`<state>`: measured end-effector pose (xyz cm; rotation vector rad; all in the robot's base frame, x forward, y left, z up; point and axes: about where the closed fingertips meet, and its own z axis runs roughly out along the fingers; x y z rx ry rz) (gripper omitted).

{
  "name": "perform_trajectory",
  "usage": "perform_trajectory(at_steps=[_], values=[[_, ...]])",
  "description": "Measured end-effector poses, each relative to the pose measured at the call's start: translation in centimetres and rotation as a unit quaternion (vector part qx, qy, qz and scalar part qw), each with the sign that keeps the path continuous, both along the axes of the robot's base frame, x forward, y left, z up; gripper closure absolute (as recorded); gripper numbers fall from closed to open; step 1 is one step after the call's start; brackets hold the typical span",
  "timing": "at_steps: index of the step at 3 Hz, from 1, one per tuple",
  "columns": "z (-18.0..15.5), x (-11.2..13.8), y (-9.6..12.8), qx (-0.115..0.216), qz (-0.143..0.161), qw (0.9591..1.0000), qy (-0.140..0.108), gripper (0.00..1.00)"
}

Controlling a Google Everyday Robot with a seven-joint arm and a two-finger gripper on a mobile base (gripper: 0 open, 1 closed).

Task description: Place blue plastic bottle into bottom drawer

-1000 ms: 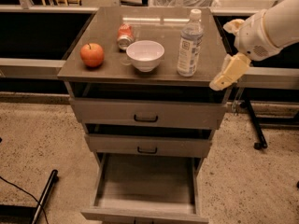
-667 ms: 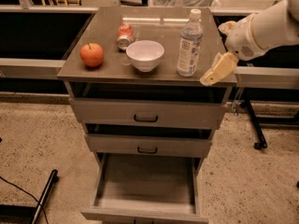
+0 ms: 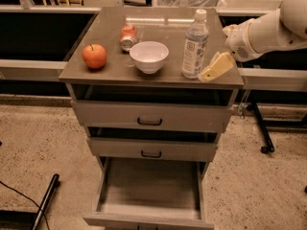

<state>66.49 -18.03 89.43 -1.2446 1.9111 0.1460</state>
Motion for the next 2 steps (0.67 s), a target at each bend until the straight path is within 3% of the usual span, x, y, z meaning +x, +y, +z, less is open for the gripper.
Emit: perform_trajectory(at_steps=[2], values=[[0.97, 2.5, 1.71, 0.054, 0.022, 0.9981, -0.02, 0.03]])
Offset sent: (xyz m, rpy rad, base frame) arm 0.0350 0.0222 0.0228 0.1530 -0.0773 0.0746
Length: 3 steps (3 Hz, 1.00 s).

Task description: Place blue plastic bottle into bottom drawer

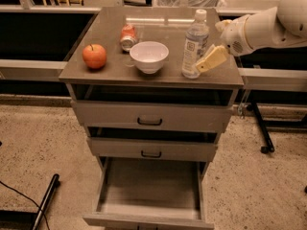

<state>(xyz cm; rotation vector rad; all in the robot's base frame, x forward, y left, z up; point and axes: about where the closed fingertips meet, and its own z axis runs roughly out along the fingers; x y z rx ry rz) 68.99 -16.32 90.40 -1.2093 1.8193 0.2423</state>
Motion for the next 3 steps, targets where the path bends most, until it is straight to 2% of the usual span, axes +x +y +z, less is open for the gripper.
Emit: perform_trajectory(at_steps=[1, 3], values=[[0.2, 0.5, 0.5, 0.002, 0.007, 1.0, -0.006, 0.22], [0.1, 1.4, 2.1, 0.005, 0.038, 0.9992, -0.004, 0.69]])
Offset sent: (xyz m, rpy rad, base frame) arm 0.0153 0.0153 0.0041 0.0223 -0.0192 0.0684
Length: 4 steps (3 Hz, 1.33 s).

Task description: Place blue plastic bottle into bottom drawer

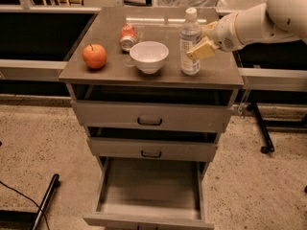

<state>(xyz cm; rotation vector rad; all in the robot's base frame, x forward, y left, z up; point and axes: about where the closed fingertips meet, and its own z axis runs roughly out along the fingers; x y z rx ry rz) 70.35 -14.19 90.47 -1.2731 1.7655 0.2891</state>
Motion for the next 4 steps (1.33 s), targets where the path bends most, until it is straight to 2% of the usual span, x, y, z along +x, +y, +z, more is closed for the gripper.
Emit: perform_trajectory(at_steps=[1, 2, 3, 4], values=[[-0.1, 0.0, 0.6, 0.002, 0.013, 0.9999, 0.001, 0.92], [-0.3, -0.5, 0.4, 0.036, 0.029, 0.9989, -0.006, 1.0], [0.9, -3.5, -0.1, 0.093, 0.045, 0.9941, -0.033, 1.0], [0.9, -8.8, -1.5, 0.117, 0.051, 0.9913, -0.029, 1.0]])
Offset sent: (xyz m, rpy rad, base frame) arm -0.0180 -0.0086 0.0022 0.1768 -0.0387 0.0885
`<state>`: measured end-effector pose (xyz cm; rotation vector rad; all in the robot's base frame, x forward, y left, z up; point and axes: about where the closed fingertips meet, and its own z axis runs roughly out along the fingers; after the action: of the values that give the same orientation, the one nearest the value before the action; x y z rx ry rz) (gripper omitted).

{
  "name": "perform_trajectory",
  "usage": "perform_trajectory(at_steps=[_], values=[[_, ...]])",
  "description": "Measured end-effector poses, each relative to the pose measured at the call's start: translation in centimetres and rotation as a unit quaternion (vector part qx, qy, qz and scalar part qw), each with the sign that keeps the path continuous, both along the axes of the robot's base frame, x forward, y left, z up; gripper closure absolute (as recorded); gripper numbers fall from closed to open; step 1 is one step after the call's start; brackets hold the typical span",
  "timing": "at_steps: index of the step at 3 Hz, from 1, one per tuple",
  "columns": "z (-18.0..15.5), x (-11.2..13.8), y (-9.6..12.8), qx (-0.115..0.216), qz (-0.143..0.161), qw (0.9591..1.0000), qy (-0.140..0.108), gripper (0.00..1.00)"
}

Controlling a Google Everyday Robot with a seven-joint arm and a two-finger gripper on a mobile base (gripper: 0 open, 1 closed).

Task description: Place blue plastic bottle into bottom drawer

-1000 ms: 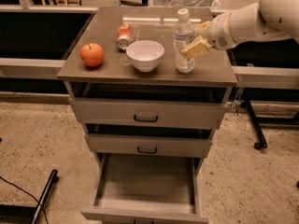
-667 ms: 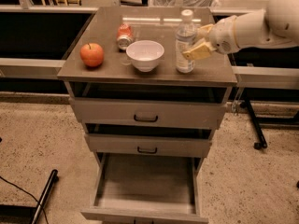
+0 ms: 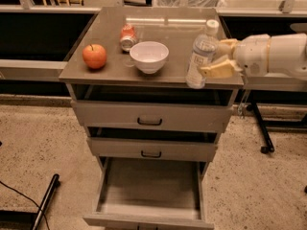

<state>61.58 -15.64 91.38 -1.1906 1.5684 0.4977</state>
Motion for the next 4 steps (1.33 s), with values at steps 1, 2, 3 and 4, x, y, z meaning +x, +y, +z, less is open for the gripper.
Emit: perform_trajectory(at_steps=[1, 2, 3, 4], values=[[-2.2, -4.9, 1.1, -0.045, 0.026, 0.9969, 0.058, 1.0], [-2.7, -5.6, 1.4, -0.052, 0.031, 0.9958, 0.069, 1.0], [-7.1, -5.1, 3.6, -0.008, 0.05, 0.9957, 0.077, 1.0], [-20.2, -5.6, 7.3, 0.004, 0.075, 0.9914, 0.107, 1.0]])
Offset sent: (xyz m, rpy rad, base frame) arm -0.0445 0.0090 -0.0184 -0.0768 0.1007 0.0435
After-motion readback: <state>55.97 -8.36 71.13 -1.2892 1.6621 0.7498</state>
